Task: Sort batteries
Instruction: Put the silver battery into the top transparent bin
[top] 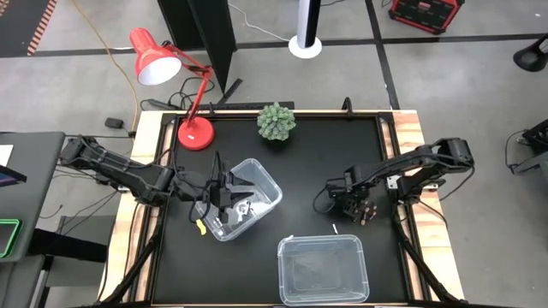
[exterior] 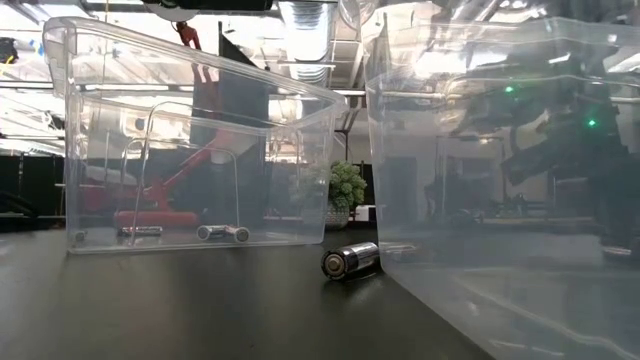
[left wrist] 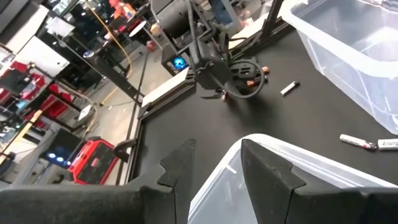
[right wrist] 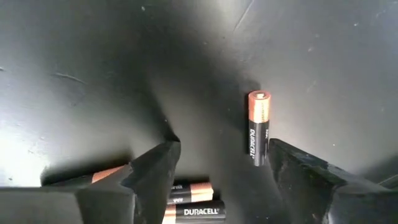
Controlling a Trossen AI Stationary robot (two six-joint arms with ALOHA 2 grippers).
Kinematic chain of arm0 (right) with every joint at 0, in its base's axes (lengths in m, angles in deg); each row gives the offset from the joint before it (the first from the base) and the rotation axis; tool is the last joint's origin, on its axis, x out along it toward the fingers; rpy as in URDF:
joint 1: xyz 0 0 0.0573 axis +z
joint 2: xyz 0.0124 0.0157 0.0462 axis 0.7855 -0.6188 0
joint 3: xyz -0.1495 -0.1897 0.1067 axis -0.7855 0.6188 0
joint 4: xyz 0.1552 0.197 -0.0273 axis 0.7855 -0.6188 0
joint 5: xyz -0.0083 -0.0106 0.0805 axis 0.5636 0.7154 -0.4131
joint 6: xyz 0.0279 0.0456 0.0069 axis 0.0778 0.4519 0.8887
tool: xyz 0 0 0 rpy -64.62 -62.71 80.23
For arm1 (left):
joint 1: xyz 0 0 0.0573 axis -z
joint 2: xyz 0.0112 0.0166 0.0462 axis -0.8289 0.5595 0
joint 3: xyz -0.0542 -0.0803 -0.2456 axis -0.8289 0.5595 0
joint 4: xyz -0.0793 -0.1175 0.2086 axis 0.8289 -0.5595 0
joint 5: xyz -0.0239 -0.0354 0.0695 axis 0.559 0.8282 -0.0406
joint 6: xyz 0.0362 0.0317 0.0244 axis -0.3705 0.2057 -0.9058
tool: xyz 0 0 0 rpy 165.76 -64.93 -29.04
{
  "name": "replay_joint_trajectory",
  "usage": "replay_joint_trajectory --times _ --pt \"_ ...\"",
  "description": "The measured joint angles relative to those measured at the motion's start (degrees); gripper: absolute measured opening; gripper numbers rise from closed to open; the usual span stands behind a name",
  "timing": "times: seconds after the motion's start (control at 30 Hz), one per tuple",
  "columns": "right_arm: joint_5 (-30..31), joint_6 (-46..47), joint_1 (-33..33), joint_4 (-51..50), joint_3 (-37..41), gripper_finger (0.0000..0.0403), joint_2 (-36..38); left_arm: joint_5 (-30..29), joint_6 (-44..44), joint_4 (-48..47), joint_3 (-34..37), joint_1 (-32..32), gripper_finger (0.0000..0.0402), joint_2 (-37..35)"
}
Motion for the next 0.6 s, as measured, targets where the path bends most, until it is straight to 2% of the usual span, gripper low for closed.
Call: replay_joint_trajectory --times 0.17,0.47,0.6 --pt "-0.3 0.0 -0.6 0.7 0.0 0.0231 -0.1 0.0 0.1 0.0 0.0 0.0 0.0123 0.0" --pt "-0.5 -1.0 -0.9 2.7 0.1 0.0072 -0.1 0.0 0.2 -0.2 0.0 0.0 0.0123 0.0" --pt "0.2 -1.6 -1.0 2.8 0.0 0.0025 -0.1 0.0 0.2 -0.2 0.0 0.0 0.0123 0.0"
